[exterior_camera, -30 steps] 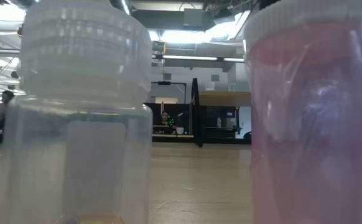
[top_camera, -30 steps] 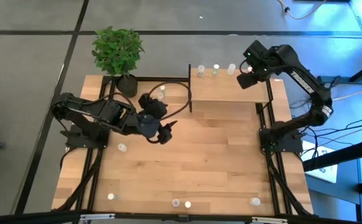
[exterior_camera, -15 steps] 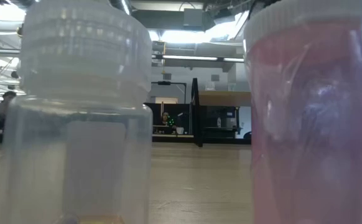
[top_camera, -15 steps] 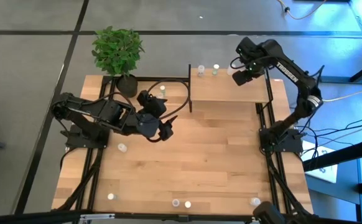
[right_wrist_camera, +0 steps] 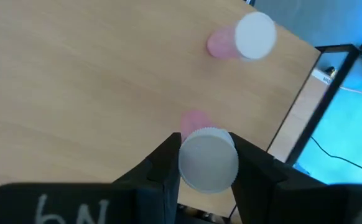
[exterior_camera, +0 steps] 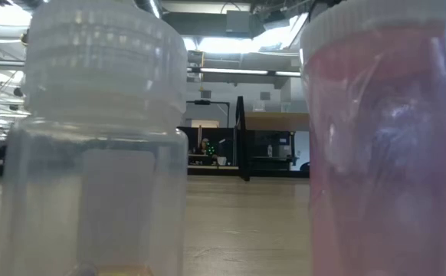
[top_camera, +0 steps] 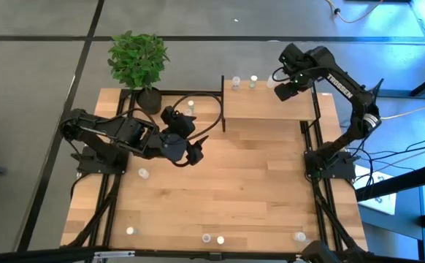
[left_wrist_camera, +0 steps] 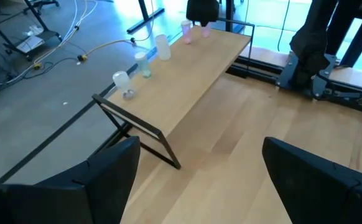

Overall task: Pick and place medicine bottles onto shelf by color
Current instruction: Put the top pink pill bottle aligned with the other pink bottle on the shelf

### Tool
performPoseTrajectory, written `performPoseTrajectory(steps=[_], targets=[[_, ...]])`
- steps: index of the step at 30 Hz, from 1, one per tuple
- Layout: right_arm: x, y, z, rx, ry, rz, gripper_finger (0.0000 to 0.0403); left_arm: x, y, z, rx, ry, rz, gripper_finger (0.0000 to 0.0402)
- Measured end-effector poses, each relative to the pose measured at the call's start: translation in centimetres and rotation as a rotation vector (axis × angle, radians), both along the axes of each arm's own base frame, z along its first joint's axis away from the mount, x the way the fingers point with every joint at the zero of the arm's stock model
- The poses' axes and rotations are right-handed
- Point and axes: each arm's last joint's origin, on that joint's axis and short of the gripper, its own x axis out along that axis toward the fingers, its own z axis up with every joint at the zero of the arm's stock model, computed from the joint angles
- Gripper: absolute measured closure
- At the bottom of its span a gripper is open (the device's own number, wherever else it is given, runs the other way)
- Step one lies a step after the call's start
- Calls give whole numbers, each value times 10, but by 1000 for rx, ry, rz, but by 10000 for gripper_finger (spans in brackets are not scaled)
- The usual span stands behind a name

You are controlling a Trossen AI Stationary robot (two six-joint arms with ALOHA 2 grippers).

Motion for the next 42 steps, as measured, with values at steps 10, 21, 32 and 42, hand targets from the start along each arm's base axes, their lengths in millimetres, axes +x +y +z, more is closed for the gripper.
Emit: performPoseTrajectory(steps=[10, 21, 32, 42], targets=[[-28, 35, 2, -67, -78, -55, 286, 0, 2, 0, 0, 1, 5, 67], [-24, 32, 6, -129, -193, -60, 286, 2, 8, 0, -1, 3, 22, 67], [-8, 12, -17, -49, -107, -60, 286, 2, 7, 0, 0, 3, 21, 67], [-5, 6, -25, -45, -54, -72, 286, 2, 7, 0, 0, 4, 20, 67]])
